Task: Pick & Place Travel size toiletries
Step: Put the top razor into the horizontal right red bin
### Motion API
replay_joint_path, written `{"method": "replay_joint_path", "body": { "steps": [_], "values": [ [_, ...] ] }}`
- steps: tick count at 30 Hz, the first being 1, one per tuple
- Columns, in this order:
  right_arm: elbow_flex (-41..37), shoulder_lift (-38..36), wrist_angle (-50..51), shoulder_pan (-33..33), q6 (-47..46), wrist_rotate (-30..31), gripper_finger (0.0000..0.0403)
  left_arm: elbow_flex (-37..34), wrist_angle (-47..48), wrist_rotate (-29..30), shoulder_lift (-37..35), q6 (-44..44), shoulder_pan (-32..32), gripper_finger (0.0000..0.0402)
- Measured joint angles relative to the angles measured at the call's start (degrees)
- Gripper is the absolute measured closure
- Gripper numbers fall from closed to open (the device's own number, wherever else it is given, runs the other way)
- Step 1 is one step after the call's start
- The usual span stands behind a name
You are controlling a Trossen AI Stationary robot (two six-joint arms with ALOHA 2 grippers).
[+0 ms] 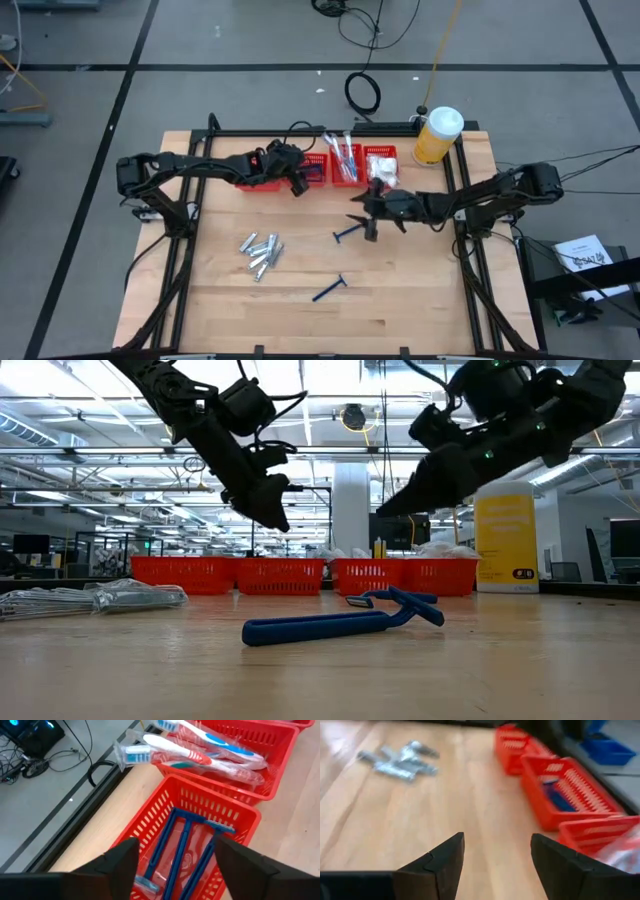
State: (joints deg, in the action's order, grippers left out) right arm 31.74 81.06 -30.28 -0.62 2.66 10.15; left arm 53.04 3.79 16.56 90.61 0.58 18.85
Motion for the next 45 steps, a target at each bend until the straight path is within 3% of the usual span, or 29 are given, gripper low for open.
{"method": "replay_joint_path", "body": {
  "steps": [10, 20, 26, 36, 40, 45],
  "values": [
    [0.38, 9.50, 0.59, 0.76, -2.23, -9.86, 0.0200, -0.02, -6.04, 0.00, 0.00, 1.34, -3.66, 0.0077],
    [0.51, 15.42, 3.44, 1.15, -0.27, -10.27, 0.0200, -0.02, -8.13, 0.00, 0.00, 1.09, -6.24, 0.0066],
    [0.55, 13.94, 8.85, 0.98, -0.22, -10.41, 0.0234, -0.02, -7.97, 0.02, 0.00, 1.10, -6.29, 0.0066],
    [0.44, 9.45, 16.41, 1.00, 0.64, -10.80, 0.0381, -0.02, -7.92, 0.00, 0.00, 1.22, -6.29, 0.0066],
    [0.81, 7.05, 18.25, 0.66, 1.67, -14.70, 0.0382, -0.02, -7.91, 0.00, 0.00, 2.42, -6.29, 0.0066],
    [1.47, 0.78, 16.49, 2.43, 4.43, -14.73, 0.0382, -0.02, -7.88, 0.00, 0.00, 3.24, -6.30, 0.0066]
  ]
}}
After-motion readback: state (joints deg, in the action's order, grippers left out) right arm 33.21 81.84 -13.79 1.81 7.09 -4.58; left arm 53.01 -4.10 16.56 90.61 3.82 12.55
